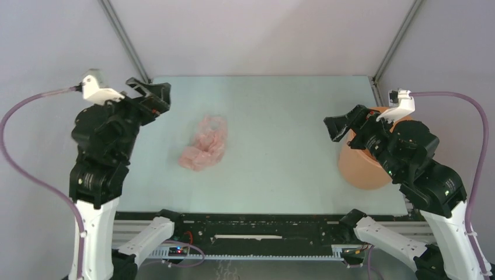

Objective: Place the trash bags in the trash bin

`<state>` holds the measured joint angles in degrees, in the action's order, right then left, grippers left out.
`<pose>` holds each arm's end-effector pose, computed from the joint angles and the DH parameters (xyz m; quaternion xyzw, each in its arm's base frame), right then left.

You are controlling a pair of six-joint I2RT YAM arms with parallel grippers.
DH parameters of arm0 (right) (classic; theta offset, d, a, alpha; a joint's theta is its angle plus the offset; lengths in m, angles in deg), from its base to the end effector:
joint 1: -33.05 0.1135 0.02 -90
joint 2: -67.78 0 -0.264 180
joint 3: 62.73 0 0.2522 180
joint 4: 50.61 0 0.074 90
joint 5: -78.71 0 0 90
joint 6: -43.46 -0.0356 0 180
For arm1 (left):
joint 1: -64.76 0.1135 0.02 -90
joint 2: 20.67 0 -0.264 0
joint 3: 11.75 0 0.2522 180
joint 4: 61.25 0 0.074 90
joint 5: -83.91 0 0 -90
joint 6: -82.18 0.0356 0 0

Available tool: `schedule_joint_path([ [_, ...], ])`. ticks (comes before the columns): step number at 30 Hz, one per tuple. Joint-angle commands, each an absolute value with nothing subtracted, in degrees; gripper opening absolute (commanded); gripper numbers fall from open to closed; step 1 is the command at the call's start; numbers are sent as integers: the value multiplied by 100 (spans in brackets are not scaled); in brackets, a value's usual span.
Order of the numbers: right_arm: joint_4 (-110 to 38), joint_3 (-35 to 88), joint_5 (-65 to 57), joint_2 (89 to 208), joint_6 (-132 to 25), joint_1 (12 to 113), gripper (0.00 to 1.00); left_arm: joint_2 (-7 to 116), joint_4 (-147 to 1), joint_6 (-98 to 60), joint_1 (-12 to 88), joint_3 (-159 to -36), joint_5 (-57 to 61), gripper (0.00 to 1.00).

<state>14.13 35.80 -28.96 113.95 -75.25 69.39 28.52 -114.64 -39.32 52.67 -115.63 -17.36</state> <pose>0.0842 0.0485 0.4805 0.0448 0.7747 0.2321 0.5865 0.1013 -0.0146 0.5216 -0.1865 0.6739 -0.2005 0.6862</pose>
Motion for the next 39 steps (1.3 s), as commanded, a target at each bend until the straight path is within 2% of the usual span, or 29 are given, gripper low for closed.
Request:
schedule_joint_path([
  [1,1125,3729,-3272,11469,-7695,7025,99,3075,-11826,-3780,4596,-11563,-2515,100],
  [5,1042,3739,-3158,11508,-7611,7037,99,3209,-12202,-3663,4260,-11288,-2867,92],
  [10,759,3582,-2655,11477,-7435,7048,100,2947,-12425,-3700,4239,-10397,-3229,99],
  [12,655,3498,-2450,11470,-7423,7051,100,2796,-12590,-3969,4470,-9995,-3195,100],
  [18,413,3344,-2025,11491,-7483,7059,100,2547,-13065,-5438,5986,-8501,-2362,100],
  [23,384,3321,-1864,11564,-7498,7058,100,2779,-12074,-6490,6222,-7132,-1108,100],
  [31,556,3321,-1776,11543,-7630,7058,99,3659,-9824,-7244,6230,-6208,44,100],
  [37,676,3253,-1804,11445,-7776,7055,99,4862,-8950,-6897,6230,-6462,450,100],
  [39,698,3180,-1760,11444,-7824,7058,99,5324,-8955,-6518,6230,-6772,607,95],
])
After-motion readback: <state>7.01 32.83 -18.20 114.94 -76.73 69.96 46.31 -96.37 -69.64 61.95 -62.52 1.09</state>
